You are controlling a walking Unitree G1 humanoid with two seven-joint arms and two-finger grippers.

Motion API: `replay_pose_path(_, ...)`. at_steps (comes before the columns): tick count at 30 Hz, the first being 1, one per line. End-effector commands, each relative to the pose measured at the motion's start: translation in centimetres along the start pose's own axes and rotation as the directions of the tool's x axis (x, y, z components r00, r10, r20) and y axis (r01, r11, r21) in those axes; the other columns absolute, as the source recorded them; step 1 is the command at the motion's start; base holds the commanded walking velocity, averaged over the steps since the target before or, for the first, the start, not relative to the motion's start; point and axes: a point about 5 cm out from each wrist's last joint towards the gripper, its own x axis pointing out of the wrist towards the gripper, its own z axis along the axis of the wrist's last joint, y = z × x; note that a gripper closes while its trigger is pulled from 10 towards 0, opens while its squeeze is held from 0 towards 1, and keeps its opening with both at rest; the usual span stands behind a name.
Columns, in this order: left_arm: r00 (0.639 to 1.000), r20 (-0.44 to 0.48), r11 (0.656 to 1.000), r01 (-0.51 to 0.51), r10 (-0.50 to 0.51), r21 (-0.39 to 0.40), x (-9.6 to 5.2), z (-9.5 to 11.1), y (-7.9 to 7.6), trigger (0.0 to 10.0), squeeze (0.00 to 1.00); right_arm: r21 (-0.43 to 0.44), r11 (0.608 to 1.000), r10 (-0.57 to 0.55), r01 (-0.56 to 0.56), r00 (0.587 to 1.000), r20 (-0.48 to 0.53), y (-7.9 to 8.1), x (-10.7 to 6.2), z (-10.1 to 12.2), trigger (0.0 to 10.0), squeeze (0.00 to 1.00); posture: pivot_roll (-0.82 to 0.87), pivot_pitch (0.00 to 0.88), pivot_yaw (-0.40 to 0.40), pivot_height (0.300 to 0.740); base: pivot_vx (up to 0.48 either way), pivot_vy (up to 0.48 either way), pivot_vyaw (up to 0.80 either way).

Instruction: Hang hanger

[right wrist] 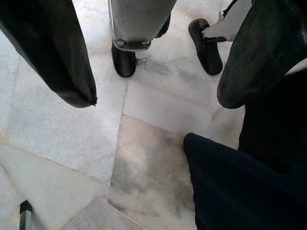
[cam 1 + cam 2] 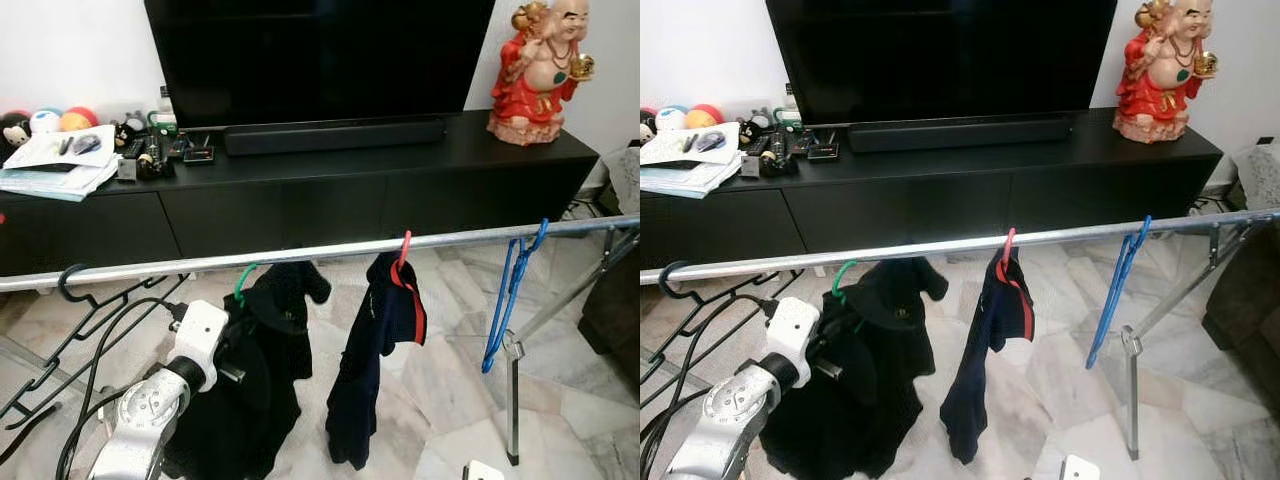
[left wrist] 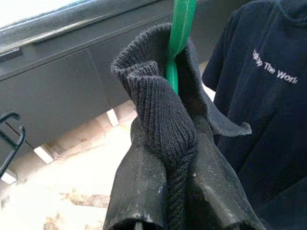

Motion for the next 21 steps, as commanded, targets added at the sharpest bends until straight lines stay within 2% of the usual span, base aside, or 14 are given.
replay_pose_path(1, 0.999, 0.045, 1.0, 0.0, -0.001, 0.008, -0.1, 1.1, -0.2, 1.2, 0.0, -0.004, 1.0, -0.003, 0.003, 1.0, -0.023, -0.2, -0.1, -0.6, 10.0, 0.0, 0.07, 0.039, 0.012, 0.74, 0.0, 0.0, 0.0)
replay_pose_path(2, 0.999, 0.045, 1.0, 0.0, -0.001, 0.008, -0.1, 1.1, -0.2, 1.2, 0.0, -0.004, 1.0, -0.003, 0.003, 1.0, -0.023, -0.2, -0.1, -0.6, 10.0, 0.0, 0.07, 0.039, 0.012, 0.74, 0.0, 0.0, 0.0)
replay_pose_path(3, 0.999, 0.04, 1.0, 0.0, 0.0, 0.008, -0.1, 0.9, -0.3, 3.9, 0.0, -0.004, 1.0, -0.004, 0.003, 1.0, -0.023, -0.2, -0.1, -0.6, 10.0, 0.0, 0.07, 0.029, 0.016, 0.74, 0.0, 0.0, 0.0)
replay_pose_path(4, 1.0, 0.021, 1.0, -0.009, 0.009, 0.001, -0.4, 0.5, -0.4, 10.0, 0.0, -0.005, 1.0, -0.003, 0.003, 1.0, -0.025, -0.2, -0.1, -0.7, 10.0, 0.0, 0.07, 0.026, 0.018, 0.74, 0.0, 0.0, 0.0)
replay_pose_path(5, 1.0, 0.021, 1.0, -0.009, 0.009, 0.001, -0.4, 0.5, -0.4, 10.0, 0.0, -0.005, 1.0, -0.003, 0.003, 1.0, -0.025, -0.2, -0.1, -0.7, 10.0, 0.0, 0.07, 0.026, 0.018, 0.74, 0.0, 0.0, 0.0)
replay_pose_path(8, 0.998, -0.027, 0.997, -0.063, 0.061, -0.051, -0.8, -1.2, -0.3, 10.0, 0.0, -0.008, 1.0, -0.003, 0.003, 1.0, -0.029, -0.2, -0.2, -0.8, 10.0, 0.0, 0.07, 0.013, 0.022, 0.74, 0.0, 0.0, 0.0)
replay_pose_path(12, 0.988, -0.044, 0.984, -0.15, 0.146, -0.1, -1.0, -1.8, 0.1, 10.0, 0.0, -0.022, 1.0, -0.004, 0.003, 0.999, -0.034, -0.3, -0.2, -1.0, 10.0, 0.0, 0.06, 0.005, 0.025, 0.74, 0.0, 0.0, 0.0)
replay_pose_path(21, 0.986, -0.04, 0.975, -0.168, 0.164, -0.142, -0.6, -1.6, -0.5, 10.0, 0.0, -0.024, 1.0, -0.003, 0.002, 0.999, -0.035, -0.3, -0.2, -1.1, 10.0, 0.0, 0.07, 0.019, 0.023, 0.74, 0.0, 0.0, 0.0)
